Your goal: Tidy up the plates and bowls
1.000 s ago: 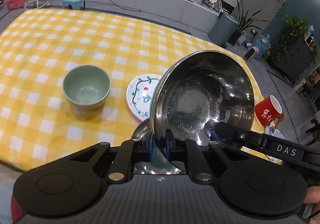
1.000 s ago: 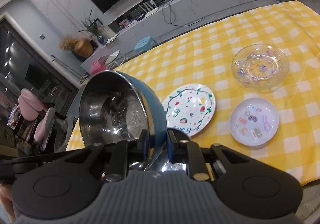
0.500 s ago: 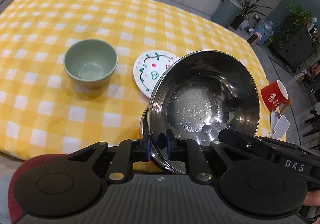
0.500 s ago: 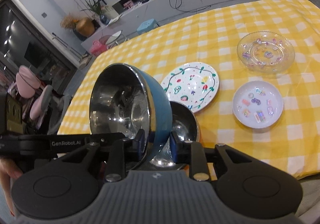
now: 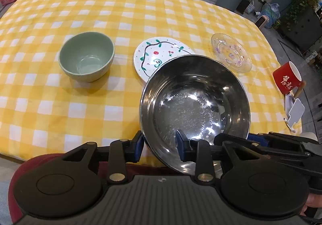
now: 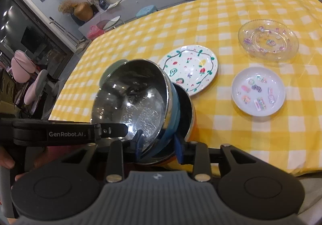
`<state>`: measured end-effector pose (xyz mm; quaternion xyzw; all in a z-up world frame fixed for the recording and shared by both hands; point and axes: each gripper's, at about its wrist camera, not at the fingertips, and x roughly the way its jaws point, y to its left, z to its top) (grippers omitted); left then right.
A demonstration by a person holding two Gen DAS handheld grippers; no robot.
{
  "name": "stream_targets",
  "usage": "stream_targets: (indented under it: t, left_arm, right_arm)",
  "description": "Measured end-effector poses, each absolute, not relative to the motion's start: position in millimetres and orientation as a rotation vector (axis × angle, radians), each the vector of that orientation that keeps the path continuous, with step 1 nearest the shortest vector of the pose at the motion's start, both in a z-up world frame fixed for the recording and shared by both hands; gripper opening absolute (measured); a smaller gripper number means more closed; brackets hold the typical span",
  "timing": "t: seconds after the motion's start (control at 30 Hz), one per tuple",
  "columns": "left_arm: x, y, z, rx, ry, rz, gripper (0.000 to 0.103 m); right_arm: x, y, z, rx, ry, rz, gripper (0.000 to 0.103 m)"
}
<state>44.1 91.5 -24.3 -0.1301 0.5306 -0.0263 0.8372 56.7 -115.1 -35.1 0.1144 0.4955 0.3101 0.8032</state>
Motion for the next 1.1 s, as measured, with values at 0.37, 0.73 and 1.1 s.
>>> stream_targets:
  t: [0.37, 0.73, 1.1]
  left_arm:
    - [45.6, 92.9, -25.3, -0.239, 1.070, -0.015, 0.045]
    - [50.4, 104.6, -34.2, -0.328, 1.057, -0.011, 0.053]
    - [53.1, 115.1, -43.2, -0.343, 1.064, 0.058, 0.055]
  right_arm:
    - [61.0, -129.4, -30.2, 0.273, 0.998, 0.624, 0.042]
    - [78.4, -143.9, -53.4, 0.360, 1.038, 0.562, 0.043]
    - [89.1, -154.5, -75.4, 0.512, 1.109, 0.566, 0.046]
